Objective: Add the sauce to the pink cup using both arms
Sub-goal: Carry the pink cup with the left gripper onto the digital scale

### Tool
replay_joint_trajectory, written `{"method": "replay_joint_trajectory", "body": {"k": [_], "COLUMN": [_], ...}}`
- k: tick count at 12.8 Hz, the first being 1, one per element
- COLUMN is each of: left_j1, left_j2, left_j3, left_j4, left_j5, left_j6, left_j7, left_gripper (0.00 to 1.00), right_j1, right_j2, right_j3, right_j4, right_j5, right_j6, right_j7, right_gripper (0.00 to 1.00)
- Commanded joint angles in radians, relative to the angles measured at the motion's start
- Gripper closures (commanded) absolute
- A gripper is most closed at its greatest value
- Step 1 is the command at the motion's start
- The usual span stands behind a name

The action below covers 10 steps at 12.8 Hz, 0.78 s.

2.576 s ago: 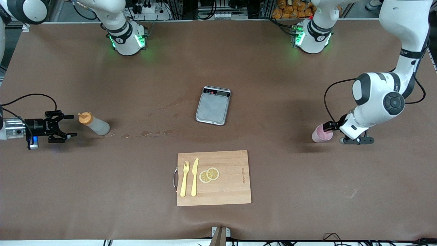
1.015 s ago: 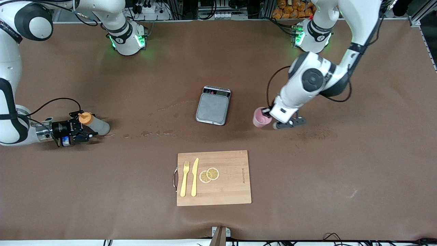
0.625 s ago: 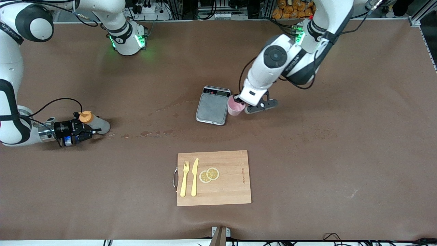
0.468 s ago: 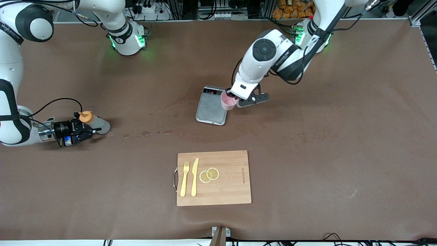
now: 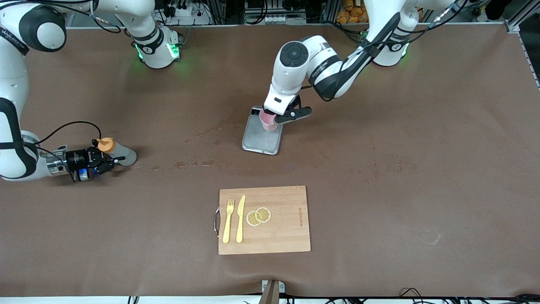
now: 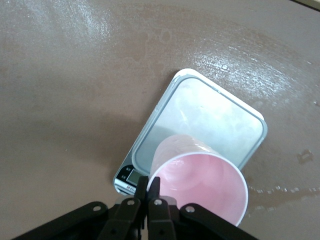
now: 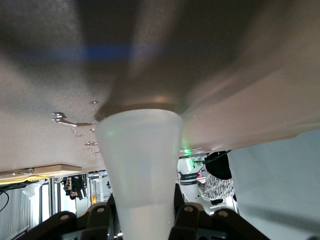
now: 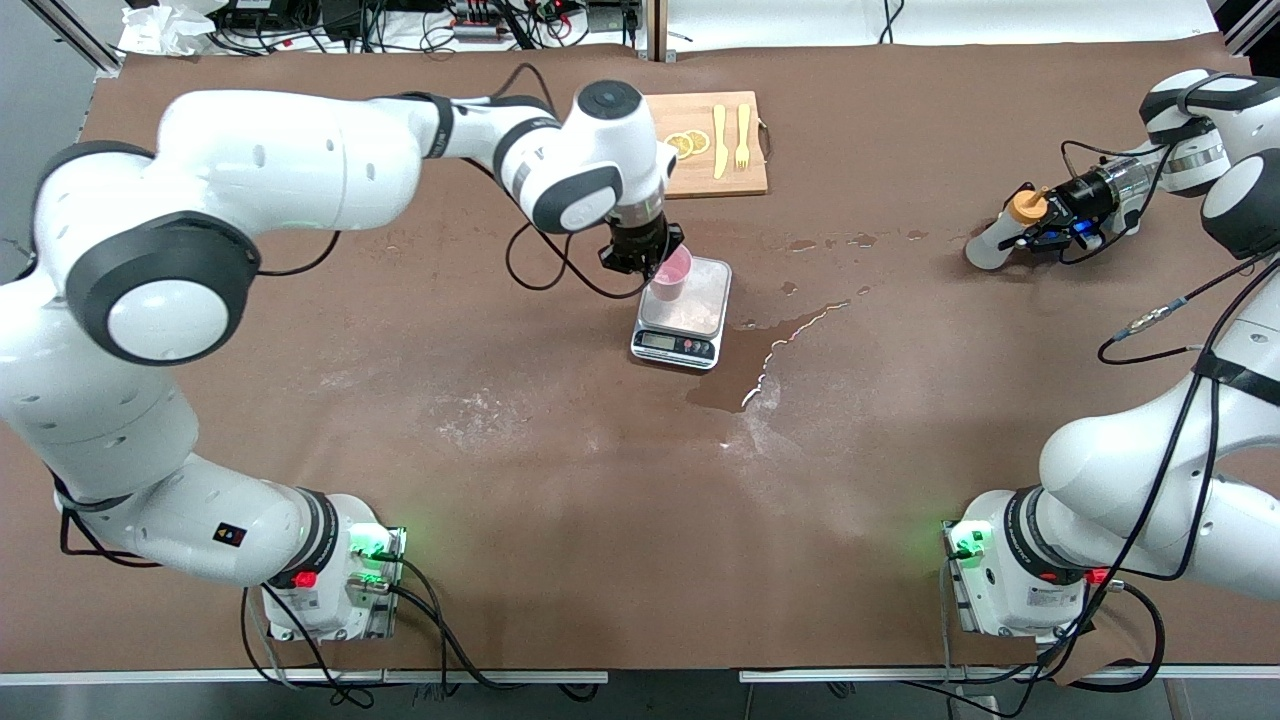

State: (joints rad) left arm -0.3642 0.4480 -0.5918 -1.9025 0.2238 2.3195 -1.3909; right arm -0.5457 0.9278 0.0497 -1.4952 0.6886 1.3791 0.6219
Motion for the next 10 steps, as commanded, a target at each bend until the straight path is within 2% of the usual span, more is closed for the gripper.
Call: {"method": "replay_joint_trajectory", "body": {"k": [1, 6, 10], "left_j1": [-0.025, -0.065, -0.082], "left_j2": [0.076, 0.129, 0.184], "left_j3": [0.007, 0.010, 0.012], "left_j4": [0.082, 0.129, 0.172], "left_j5": [0.086, 0.135, 0.155], "left_j6": [-0.011, -0.011, -0.009], "left_j7": [-0.083, -0.126, -0.163], "left_gripper": [1.00, 1.00, 1.00], "right_j1": [0.006, 0.035, 0.124], "right_j2": [-0.006, -0.029, -0.058], "right_j3": [0.001, 0.038, 0.033], "right_j4": [0.021, 0.094, 0.142], "right_j5": [0.022, 0.016, -0.003], "right_j6": [-0.029, -0.080, -0.080], "right_j7": [0.035, 0.188, 0.282], "right_gripper": [0.70, 0.69, 0.67]}}
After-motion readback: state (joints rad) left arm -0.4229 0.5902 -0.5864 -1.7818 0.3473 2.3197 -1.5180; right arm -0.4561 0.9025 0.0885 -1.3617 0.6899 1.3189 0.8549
